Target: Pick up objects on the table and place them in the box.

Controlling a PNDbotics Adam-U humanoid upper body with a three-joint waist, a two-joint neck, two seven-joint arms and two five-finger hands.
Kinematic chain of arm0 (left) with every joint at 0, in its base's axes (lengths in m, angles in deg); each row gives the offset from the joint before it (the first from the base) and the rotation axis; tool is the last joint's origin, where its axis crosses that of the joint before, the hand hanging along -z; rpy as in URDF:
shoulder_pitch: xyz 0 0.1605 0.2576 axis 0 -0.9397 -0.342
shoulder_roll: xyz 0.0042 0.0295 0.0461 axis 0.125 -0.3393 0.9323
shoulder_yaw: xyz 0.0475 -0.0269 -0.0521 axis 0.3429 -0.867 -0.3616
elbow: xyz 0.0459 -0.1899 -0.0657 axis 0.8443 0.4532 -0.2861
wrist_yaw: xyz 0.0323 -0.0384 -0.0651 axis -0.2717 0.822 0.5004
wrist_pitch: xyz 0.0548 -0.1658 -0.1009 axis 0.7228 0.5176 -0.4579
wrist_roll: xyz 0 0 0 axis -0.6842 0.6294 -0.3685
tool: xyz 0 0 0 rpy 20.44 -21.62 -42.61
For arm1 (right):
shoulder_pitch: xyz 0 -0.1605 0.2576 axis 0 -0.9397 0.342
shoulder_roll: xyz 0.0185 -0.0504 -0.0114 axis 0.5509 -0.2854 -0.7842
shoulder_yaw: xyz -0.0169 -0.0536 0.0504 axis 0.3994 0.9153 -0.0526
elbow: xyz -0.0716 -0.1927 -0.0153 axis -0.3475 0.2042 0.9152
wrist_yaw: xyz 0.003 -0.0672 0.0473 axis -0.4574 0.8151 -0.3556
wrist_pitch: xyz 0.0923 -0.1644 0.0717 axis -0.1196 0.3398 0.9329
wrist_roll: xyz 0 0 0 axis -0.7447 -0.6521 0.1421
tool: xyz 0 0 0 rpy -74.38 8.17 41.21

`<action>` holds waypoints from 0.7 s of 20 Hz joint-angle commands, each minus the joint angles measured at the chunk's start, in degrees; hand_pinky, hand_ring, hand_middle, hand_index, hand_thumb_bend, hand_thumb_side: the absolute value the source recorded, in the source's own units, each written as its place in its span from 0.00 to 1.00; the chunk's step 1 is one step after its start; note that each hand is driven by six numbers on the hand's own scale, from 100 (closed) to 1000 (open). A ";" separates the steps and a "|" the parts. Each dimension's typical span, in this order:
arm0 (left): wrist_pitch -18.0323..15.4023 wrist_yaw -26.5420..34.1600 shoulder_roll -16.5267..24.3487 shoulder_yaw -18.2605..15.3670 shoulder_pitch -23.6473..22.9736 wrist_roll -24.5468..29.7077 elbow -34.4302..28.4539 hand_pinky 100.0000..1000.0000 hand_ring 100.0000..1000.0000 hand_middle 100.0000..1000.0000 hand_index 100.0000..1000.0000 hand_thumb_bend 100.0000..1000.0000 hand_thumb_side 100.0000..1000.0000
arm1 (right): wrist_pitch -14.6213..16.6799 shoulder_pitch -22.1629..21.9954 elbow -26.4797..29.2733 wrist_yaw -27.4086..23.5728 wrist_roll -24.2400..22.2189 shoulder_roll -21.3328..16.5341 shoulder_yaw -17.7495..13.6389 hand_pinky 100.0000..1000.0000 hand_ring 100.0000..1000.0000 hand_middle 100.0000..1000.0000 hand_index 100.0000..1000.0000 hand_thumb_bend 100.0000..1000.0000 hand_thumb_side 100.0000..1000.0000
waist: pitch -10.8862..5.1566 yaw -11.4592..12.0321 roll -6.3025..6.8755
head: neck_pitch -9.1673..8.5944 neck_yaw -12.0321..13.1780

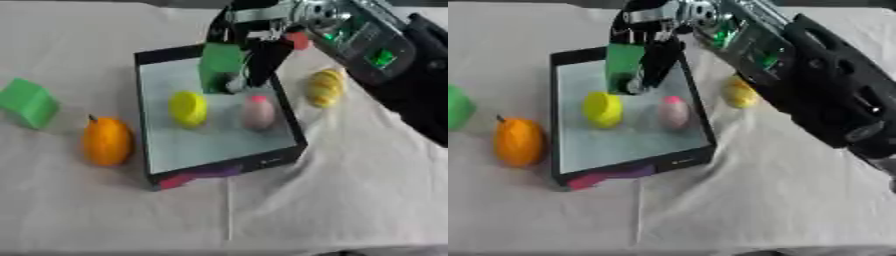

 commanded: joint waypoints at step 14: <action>0.12 0.03 0.47 0.19 0.87 0.45 -0.81 0.69 0.78 0.61 0.71 0.01 0.79 | 7.31 -0.44 -7.35 6.53 -1.25 0.96 -2.21 0.86 0.85 0.82 0.91 0.37 0.24 | -1.73 0.23 0.26 | -0.50 0.15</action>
